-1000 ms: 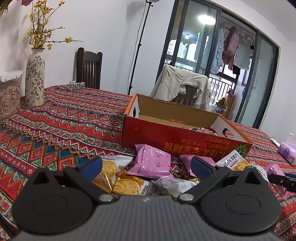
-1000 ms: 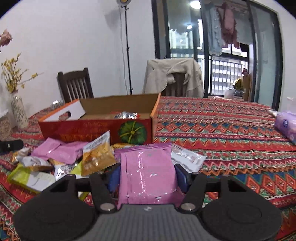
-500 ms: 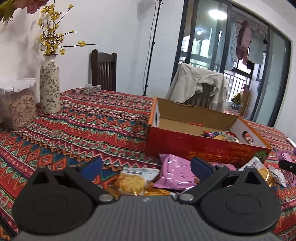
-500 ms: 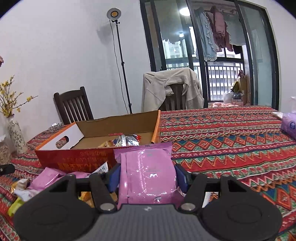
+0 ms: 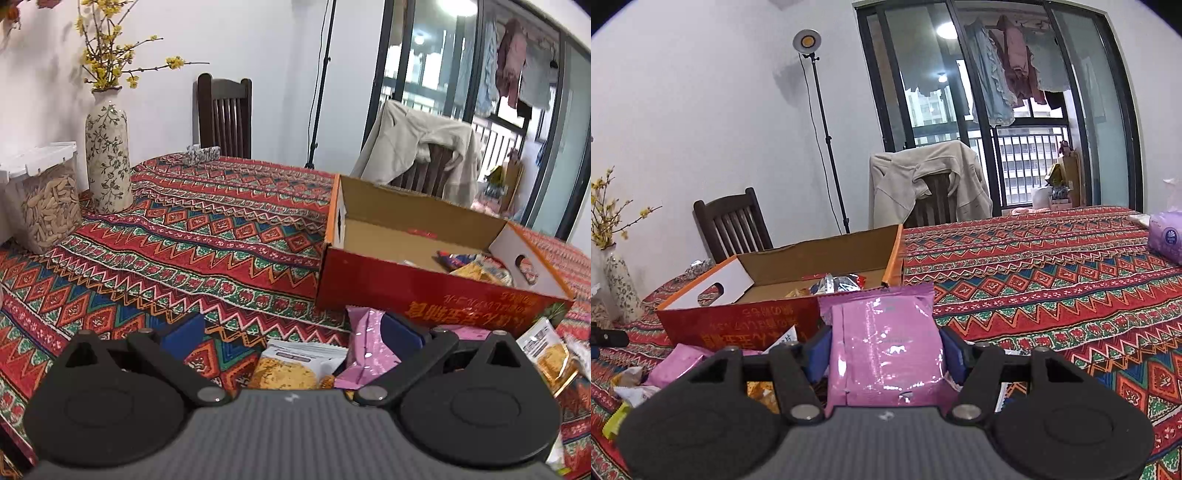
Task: Organize snacks
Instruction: 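Grasp a white cookie packet with the left gripper while the right gripper holds the pink packet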
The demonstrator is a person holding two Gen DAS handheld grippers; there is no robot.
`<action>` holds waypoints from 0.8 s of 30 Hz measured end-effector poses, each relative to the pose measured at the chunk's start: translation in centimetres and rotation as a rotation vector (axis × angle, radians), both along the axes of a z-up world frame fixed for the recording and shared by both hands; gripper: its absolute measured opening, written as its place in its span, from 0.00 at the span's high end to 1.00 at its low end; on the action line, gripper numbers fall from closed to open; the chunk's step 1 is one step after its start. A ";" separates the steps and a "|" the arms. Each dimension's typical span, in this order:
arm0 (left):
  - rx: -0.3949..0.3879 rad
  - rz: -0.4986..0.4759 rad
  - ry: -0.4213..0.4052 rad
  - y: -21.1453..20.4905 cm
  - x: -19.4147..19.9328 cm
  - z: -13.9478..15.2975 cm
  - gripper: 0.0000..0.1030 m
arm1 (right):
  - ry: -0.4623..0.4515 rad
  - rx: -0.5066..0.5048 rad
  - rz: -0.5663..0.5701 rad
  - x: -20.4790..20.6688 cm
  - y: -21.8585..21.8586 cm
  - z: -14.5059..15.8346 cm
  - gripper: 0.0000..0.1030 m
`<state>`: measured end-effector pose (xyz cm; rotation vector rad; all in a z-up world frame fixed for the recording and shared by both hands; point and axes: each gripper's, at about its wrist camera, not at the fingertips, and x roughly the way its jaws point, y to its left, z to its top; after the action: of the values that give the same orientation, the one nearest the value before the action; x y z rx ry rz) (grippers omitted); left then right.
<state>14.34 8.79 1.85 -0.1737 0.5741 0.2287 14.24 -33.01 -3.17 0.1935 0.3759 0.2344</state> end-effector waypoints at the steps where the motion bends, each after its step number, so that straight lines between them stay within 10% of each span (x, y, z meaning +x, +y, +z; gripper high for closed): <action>1: 0.005 -0.002 0.009 0.0 0.2 -0.1 0.00 | 0.001 0.001 -0.004 0.0 -0.1 0.0 0.41; 15: 0.017 0.012 0.125 0.6 0.8 -2.5 0.00 | 0.010 0.013 -0.014 0.1 -0.2 0.0 0.41; 24: -0.094 -0.037 0.136 1.5 0.7 -3.3 0.58 | 0.013 0.010 -0.018 0.1 -0.2 0.0 0.41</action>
<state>15.04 10.33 -1.42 -0.2400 0.7235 0.1784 14.38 -33.18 -3.17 0.2081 0.3853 0.2172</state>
